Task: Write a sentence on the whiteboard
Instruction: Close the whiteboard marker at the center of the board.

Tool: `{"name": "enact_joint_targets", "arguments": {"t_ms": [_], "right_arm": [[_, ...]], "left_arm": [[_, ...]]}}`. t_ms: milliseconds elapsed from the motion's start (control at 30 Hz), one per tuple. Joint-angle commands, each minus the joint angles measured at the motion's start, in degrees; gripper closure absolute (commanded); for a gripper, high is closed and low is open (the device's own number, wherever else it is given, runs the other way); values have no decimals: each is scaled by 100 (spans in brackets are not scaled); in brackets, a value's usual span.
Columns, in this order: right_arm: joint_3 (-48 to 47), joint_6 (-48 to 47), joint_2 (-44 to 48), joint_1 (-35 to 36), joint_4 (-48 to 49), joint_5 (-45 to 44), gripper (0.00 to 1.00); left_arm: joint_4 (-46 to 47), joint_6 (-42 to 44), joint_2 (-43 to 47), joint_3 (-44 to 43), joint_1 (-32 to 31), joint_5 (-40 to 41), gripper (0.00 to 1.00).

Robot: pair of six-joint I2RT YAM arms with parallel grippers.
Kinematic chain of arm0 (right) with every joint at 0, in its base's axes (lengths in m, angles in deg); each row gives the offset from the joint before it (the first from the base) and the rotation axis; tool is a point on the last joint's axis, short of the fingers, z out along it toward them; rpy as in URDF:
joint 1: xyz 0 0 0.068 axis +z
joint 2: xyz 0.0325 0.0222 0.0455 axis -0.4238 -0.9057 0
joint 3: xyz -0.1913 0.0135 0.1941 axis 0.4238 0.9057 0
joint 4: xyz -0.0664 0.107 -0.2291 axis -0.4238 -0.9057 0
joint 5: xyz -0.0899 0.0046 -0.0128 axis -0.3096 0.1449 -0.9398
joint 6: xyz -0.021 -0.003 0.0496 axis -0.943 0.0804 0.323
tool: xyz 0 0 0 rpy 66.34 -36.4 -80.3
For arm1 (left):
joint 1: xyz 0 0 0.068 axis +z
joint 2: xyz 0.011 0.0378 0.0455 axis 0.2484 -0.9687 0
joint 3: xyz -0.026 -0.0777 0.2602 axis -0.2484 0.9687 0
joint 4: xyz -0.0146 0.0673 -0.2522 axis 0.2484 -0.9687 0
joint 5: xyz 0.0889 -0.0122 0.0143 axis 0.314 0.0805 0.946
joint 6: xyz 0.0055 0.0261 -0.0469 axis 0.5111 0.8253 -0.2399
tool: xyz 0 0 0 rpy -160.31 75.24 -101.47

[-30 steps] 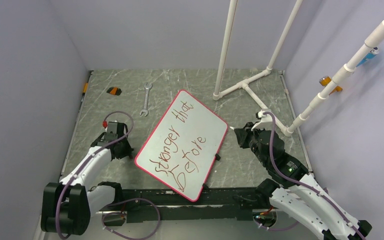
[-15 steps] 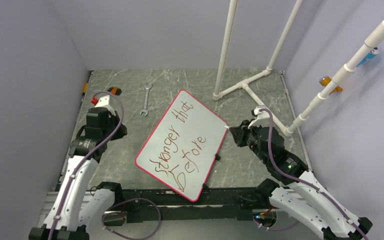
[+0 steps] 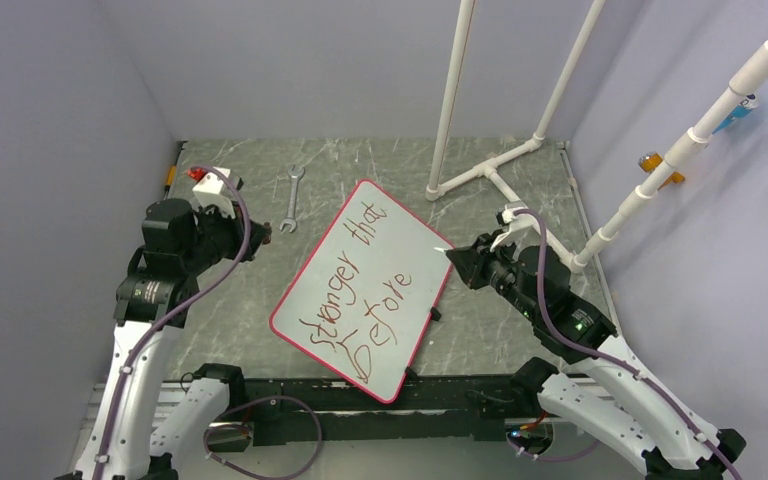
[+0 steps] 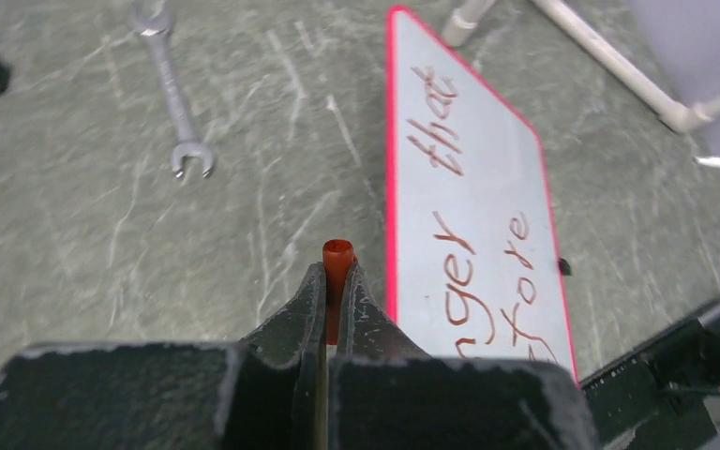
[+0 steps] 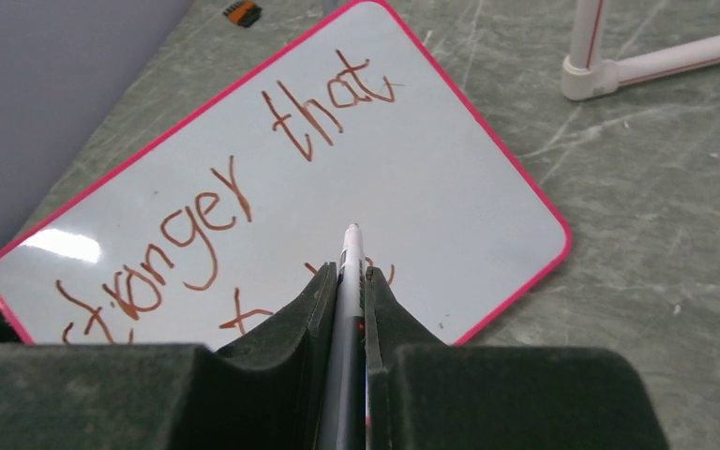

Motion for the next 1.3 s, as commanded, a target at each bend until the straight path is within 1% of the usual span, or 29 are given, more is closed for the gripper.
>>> {"name": "enact_joint_targets", "arguments": {"t_ms": [0,67,133,233,333,367,433,533,633,700,767,900,1033,1167,1267], "right_arm": [[-238,-75,76,-17,429,362,100],[-207,-65,88,-17,462,344,100],[-216,-80,54,-14,459,355,100],[-256,-140,39,-17,541,487,100],[-260,-209,105,-18,744,674,100],[-280,-247,119,-17,802,831,100],[-339,-327,101,-14,867,1086,100],[-419,-442,44,-15,948,1446,100],[-484,-506,2,-15,985,1595,100],[-505,-540,-21,-13,1003,1631,100],[-522,-593,-50,-15,1043,1710,100],[-692,-756,-196,-17,973,1825,100],[-898,-908,-326,-17,817,1845,100],[-1113,-1049,-469,-16,714,2235,100],[-1291,-1100,-595,-17,647,2580,100]], "left_arm": [[674,401,-70,-248,-13,-1221,100],[841,465,-139,-286,-22,-1584,100],[813,613,-327,-456,-66,-2079,100],[810,912,-554,-675,-294,-2645,100],[1077,954,-666,-687,-630,-2768,100],[1117,1140,-735,-734,-721,-2825,100],[1059,1248,-920,-911,-905,-2902,100],[868,1476,-1256,-1280,-1166,-2730,100],[948,1591,-1488,-1480,-1417,-2471,100],[640,1874,-1729,-1748,-1542,-2315,100],[376,2142,-1937,-1990,-1609,-2432,100],[214,2472,-2245,-2194,-1628,-3086,100],[157,2893,-2481,-2165,-1630,-4256,100],[212,3156,-2571,-1926,-1626,-4843,100],[188,3277,-2563,-1793,-1664,-5069,100]]}}
